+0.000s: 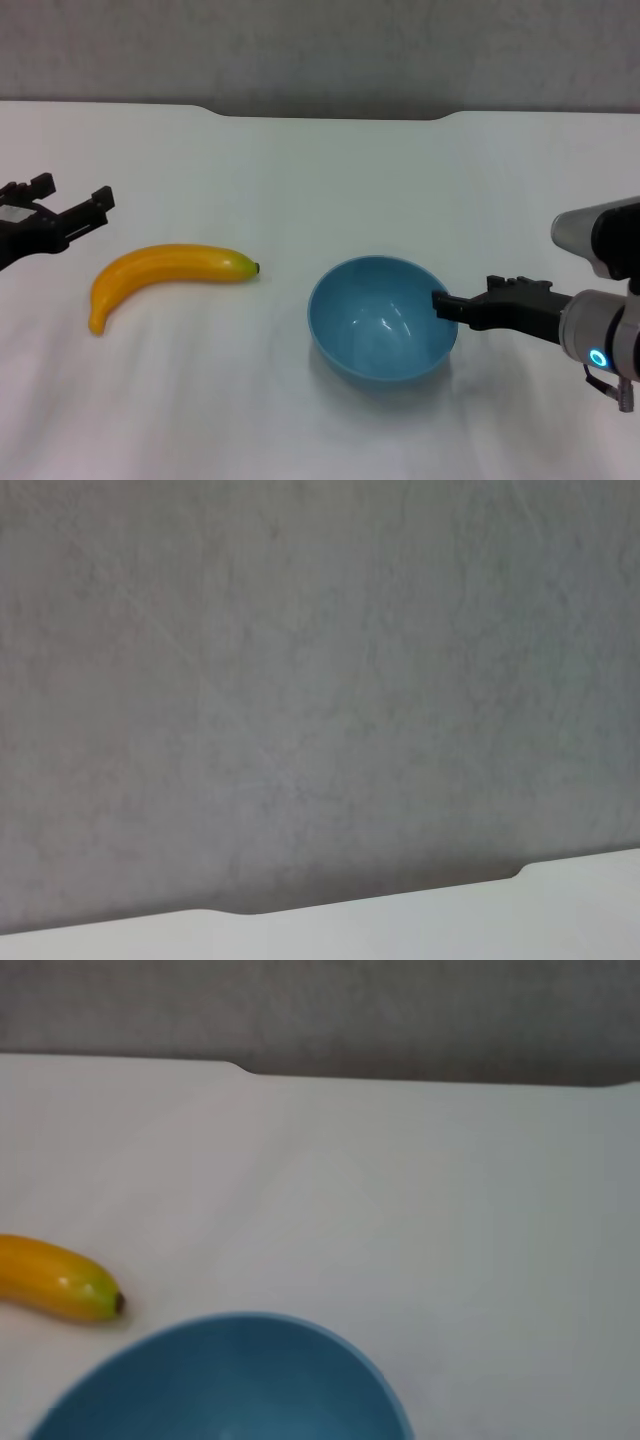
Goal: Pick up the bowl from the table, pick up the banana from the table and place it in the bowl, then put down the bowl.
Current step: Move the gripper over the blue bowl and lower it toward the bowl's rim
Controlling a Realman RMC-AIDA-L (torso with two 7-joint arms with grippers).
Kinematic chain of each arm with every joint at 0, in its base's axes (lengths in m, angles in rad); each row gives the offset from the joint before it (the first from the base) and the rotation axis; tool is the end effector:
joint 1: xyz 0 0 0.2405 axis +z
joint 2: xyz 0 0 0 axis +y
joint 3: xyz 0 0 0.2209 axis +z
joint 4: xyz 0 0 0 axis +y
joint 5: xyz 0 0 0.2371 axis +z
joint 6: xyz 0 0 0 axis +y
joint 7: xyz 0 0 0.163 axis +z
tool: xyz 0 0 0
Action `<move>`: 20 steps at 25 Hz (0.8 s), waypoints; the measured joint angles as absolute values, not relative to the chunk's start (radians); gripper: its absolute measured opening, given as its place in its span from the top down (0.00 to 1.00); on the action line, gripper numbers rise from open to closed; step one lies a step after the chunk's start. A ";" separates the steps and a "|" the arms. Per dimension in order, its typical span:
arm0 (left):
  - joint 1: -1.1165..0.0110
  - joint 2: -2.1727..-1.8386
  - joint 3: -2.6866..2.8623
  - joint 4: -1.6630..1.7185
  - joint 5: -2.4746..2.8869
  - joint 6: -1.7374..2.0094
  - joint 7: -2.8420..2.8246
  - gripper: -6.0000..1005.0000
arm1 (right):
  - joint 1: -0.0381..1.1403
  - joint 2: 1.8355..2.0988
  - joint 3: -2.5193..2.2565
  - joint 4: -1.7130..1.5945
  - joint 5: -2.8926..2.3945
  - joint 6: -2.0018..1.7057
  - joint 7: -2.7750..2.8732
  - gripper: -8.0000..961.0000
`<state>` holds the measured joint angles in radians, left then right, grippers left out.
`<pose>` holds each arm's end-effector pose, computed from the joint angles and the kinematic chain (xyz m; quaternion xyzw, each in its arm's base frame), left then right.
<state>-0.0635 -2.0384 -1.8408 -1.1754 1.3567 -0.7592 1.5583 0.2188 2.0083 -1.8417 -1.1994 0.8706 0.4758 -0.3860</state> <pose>-0.2696 0.3720 0.0751 -0.7994 -0.3105 -0.2556 0.4463 0.2299 0.3696 -0.0627 -0.8286 0.4247 0.0753 0.3570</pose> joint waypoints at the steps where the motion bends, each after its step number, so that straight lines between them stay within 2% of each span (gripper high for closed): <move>1: -0.064 -2.038 -1.841 -1.175 1.357 -0.759 1.558 0.14 | 0.224 2.009 -1.844 -1.186 0.872 0.469 -0.386 0.08; 20: -0.077 -2.039 -1.839 -1.181 1.356 -0.767 1.559 0.14 | 0.309 2.010 -1.889 -1.050 0.880 0.418 -0.366 0.08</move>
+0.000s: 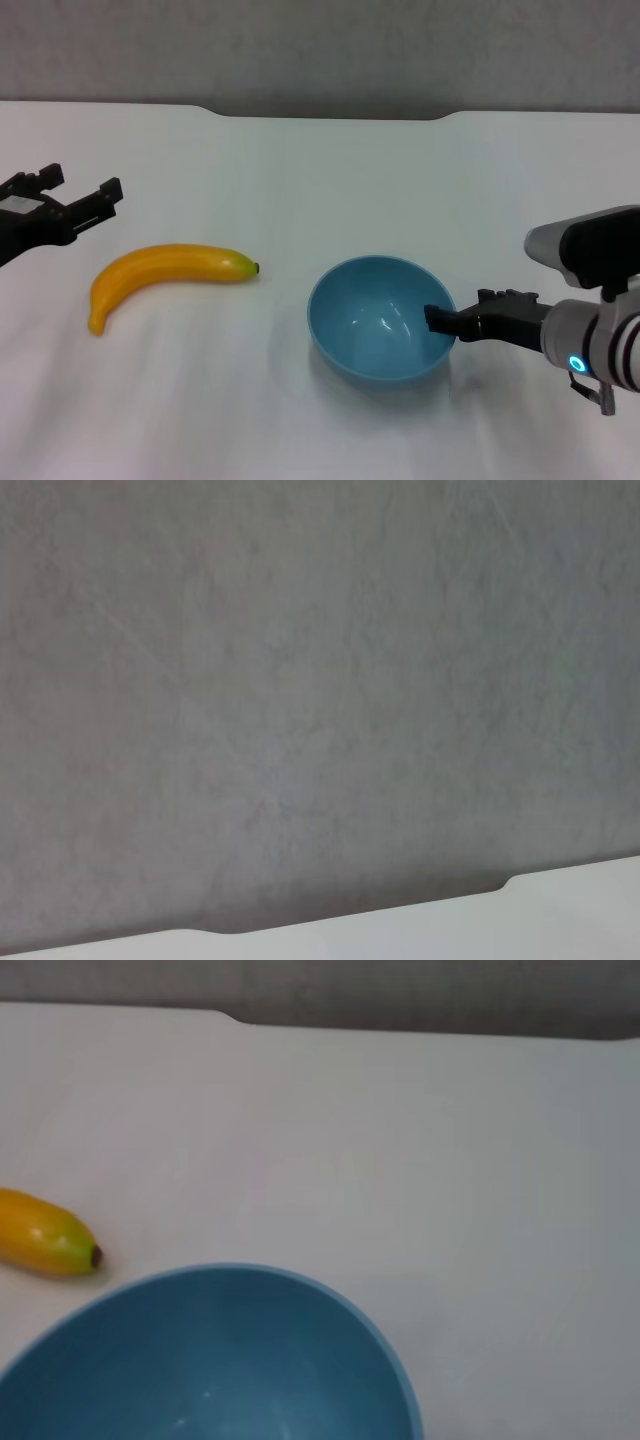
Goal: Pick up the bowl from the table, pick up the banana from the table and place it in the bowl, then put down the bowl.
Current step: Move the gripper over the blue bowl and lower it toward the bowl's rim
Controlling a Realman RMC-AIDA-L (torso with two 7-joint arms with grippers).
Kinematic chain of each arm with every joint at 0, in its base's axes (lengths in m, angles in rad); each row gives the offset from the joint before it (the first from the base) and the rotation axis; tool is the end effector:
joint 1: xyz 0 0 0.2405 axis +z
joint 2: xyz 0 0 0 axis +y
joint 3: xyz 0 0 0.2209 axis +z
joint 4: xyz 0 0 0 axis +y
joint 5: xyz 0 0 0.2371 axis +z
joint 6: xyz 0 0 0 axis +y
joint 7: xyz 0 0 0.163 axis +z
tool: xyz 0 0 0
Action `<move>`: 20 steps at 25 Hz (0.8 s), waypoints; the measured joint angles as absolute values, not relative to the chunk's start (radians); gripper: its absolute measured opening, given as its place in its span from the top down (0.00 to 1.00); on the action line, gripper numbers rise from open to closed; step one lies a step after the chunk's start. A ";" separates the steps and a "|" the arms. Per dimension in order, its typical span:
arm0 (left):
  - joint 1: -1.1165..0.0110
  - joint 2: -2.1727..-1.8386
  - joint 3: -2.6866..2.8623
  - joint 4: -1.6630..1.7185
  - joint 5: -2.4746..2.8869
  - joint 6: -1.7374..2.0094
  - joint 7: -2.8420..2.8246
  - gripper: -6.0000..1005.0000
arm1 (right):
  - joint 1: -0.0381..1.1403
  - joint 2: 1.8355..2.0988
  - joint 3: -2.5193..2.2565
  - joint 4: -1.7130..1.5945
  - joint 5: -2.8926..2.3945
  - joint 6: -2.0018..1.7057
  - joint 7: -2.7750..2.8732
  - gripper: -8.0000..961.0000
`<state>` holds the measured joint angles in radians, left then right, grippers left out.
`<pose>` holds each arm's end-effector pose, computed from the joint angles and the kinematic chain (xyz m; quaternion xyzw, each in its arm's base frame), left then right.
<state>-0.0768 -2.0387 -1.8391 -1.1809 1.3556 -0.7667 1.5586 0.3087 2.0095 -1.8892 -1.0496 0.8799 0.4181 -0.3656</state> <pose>-0.2617 0.3755 0.0749 -0.8037 -0.3017 -0.2611 0.4414 0.2428 0.3735 -0.0833 -0.8313 0.4264 0.0489 0.3532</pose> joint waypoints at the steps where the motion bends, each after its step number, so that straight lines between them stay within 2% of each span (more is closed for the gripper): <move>1: -0.077 -2.039 -1.839 -1.180 1.356 -0.767 1.559 0.14 | 0.322 2.010 -1.891 -1.031 0.880 0.414 -0.361 0.08; 12: -0.077 -2.040 -1.839 -1.183 1.354 -0.767 1.559 0.14 | 0.346 2.013 -1.929 -1.003 0.882 0.379 -0.351 0.08; 20: -0.076 -2.040 -1.839 -1.183 1.354 -0.769 1.559 0.14 | 0.353 2.014 -1.946 -1.002 0.883 0.378 -0.351 0.16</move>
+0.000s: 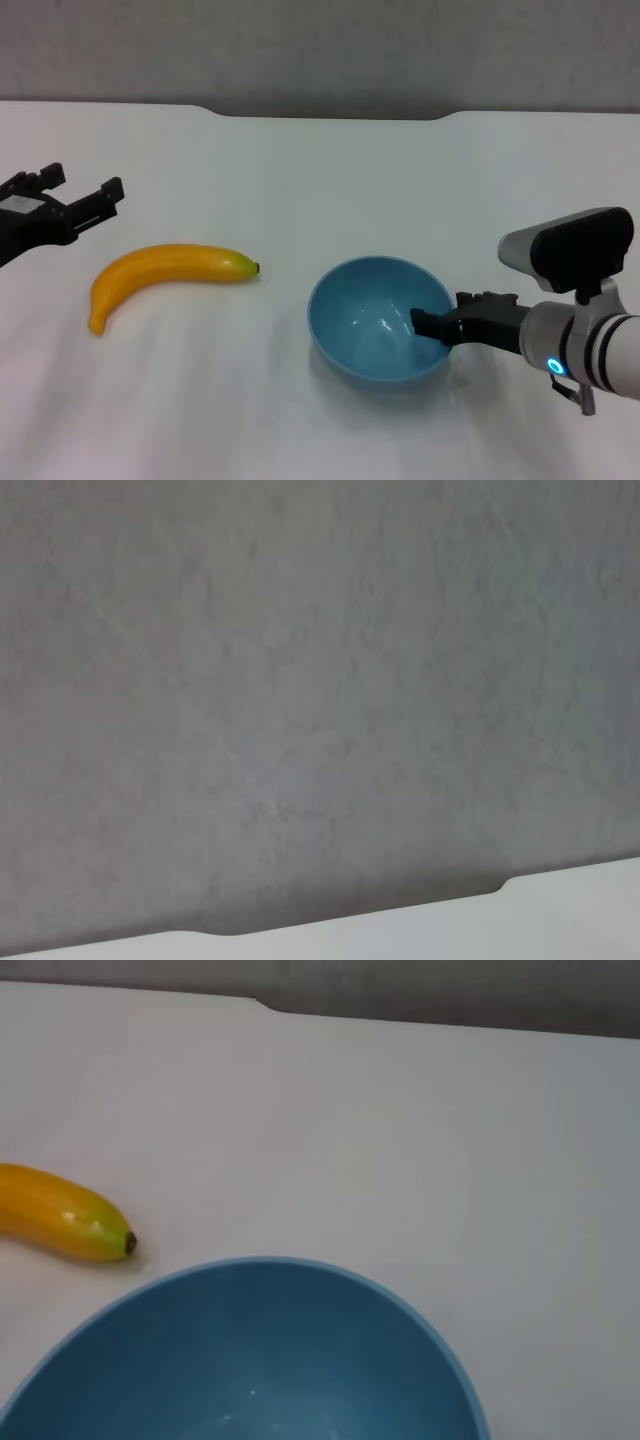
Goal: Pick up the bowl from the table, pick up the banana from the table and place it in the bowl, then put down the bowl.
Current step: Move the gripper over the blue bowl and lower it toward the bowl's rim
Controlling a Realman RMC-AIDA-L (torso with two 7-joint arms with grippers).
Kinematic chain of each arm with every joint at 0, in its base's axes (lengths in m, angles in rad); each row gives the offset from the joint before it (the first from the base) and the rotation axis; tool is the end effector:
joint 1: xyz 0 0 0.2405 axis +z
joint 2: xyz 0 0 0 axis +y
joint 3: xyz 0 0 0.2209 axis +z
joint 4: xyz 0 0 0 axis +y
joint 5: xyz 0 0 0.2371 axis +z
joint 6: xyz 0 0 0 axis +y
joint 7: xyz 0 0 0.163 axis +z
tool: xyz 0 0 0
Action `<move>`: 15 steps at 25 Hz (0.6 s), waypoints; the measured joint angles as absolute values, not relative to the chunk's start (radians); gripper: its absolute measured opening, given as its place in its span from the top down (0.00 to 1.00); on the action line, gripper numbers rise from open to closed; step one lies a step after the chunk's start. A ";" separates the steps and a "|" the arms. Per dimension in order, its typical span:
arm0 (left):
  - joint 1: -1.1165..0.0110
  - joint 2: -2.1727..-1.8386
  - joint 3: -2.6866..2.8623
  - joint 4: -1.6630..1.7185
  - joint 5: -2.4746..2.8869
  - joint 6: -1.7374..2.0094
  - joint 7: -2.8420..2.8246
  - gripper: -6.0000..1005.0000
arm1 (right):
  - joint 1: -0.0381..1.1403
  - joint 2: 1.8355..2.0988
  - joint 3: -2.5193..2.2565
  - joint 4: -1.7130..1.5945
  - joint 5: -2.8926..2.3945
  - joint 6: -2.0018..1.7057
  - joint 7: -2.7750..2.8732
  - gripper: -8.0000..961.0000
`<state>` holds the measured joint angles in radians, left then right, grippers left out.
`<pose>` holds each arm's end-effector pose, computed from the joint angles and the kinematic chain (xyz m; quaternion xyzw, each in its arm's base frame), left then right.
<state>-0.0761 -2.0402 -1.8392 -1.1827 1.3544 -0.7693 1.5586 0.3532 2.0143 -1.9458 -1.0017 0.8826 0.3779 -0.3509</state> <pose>-0.2608 0.3753 0.0746 -0.8039 -0.3013 -0.2627 0.4404 0.2365 0.3733 -0.0985 -0.8422 0.4111 0.0427 0.3464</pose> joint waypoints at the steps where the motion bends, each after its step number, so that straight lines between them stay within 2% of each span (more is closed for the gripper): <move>1: -0.076 -2.040 -1.839 -1.183 1.354 -0.769 1.559 0.14 | 0.355 2.014 -1.949 -1.001 0.883 0.378 -0.353 0.17; 3: -0.076 -2.040 -1.839 -1.183 1.354 -0.768 1.560 0.14 | 0.356 2.013 -1.961 -1.002 0.882 0.374 -0.358 0.19; 9: -0.073 -2.040 -1.839 -1.183 1.354 -0.766 1.560 0.14 | 0.347 2.011 -1.977 -1.009 0.881 0.352 -0.360 0.44; 15: -0.070 -2.040 -1.839 -1.182 1.354 -0.766 1.561 0.14 | 0.338 2.012 -1.974 -1.012 0.880 0.349 -0.355 0.58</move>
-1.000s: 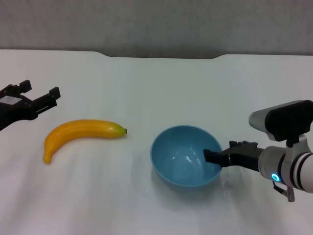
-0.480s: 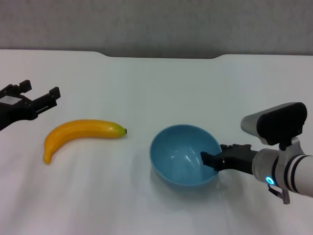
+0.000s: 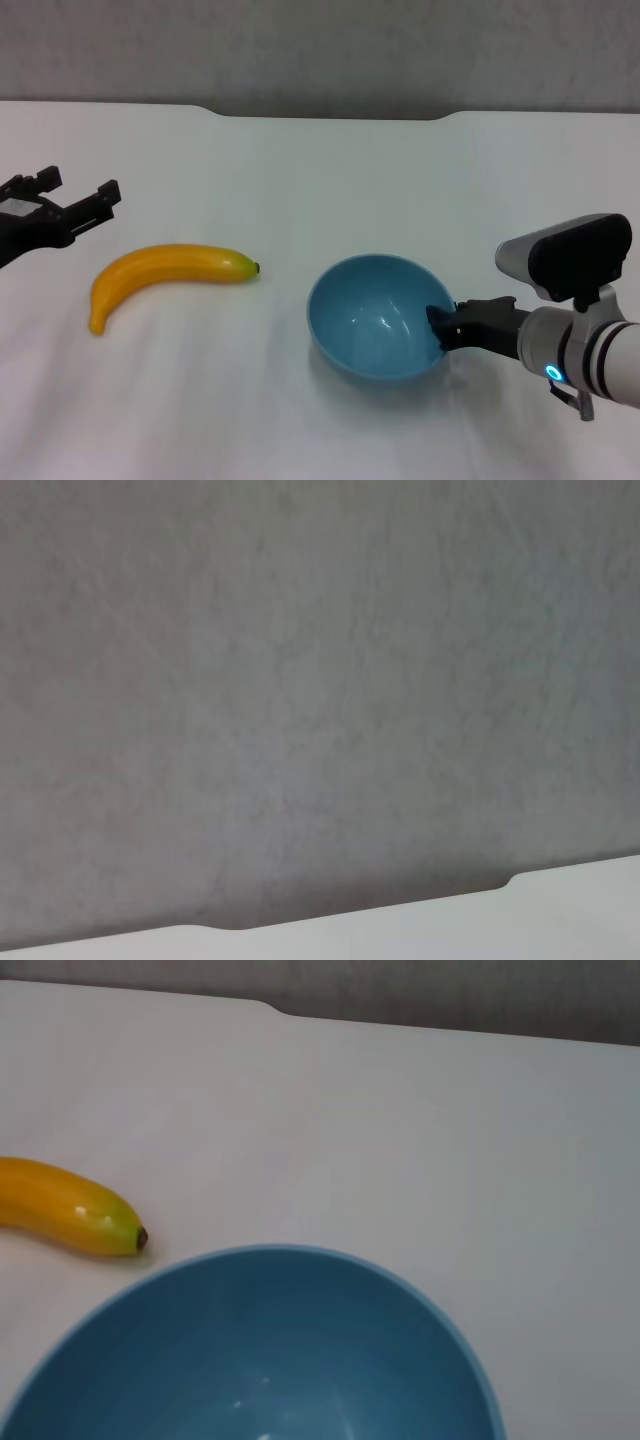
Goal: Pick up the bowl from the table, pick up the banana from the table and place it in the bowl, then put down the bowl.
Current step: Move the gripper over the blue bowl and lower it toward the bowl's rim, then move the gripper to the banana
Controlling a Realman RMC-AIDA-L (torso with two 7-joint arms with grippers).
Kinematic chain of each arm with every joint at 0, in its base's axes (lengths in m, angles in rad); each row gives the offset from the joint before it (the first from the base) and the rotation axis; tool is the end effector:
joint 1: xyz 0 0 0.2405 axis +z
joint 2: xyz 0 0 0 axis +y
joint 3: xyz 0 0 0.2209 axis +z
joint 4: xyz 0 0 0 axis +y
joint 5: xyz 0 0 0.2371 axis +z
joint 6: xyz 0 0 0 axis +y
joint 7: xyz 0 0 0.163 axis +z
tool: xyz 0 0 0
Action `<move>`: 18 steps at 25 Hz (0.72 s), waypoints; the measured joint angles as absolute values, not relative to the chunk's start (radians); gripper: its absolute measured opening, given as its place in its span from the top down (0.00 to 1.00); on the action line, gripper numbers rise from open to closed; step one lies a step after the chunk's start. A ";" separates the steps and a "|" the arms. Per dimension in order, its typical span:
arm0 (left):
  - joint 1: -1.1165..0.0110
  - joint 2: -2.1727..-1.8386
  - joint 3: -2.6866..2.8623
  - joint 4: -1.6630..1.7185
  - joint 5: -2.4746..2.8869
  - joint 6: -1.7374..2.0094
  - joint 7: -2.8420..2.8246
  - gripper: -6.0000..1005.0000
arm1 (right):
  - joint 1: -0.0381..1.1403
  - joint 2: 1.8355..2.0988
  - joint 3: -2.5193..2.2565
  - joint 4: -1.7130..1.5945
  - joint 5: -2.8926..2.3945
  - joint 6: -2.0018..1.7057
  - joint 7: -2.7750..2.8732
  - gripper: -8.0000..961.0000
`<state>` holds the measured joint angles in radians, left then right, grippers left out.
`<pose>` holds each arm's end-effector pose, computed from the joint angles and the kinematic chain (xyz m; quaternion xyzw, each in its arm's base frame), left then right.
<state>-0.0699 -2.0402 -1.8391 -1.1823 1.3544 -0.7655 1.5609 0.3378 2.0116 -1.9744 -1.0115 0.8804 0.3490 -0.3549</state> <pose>-0.2637 0.3739 0.0749 -0.8025 -0.3035 -0.2602 0.4430 0.2361 0.3692 -0.1015 -0.8458 0.4013 0.0446 0.3488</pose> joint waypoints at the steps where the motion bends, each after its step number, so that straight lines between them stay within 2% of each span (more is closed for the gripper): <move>1: -0.069 -2.040 -1.839 -1.182 1.354 -0.765 1.562 0.14 | 0.337 2.012 -1.975 -1.012 0.880 0.349 -0.354 0.60; 5: -0.068 -2.040 -1.839 -1.178 1.354 -0.764 1.563 0.14 | 0.334 2.013 -1.972 -1.012 0.881 0.349 -0.352 0.69; 7: -0.068 -2.040 -1.839 -1.176 1.354 -0.764 1.563 0.14 | 0.329 2.013 -1.971 -1.014 0.882 0.350 -0.351 0.87; 13: -0.064 -2.040 -1.839 -1.173 1.354 -0.764 1.570 0.14 | 0.308 2.011 -1.970 -1.047 0.882 0.353 -0.351 0.94; 18: -0.060 -2.037 -1.838 -1.173 1.359 -0.779 1.580 0.14 | 0.282 2.006 -1.949 -1.112 0.872 0.380 -0.358 0.95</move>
<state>-0.0604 -2.0370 -1.8380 -1.1732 1.3592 -0.7793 1.5802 0.2822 2.0065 -1.9489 -1.1118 0.8722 0.3802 -0.3584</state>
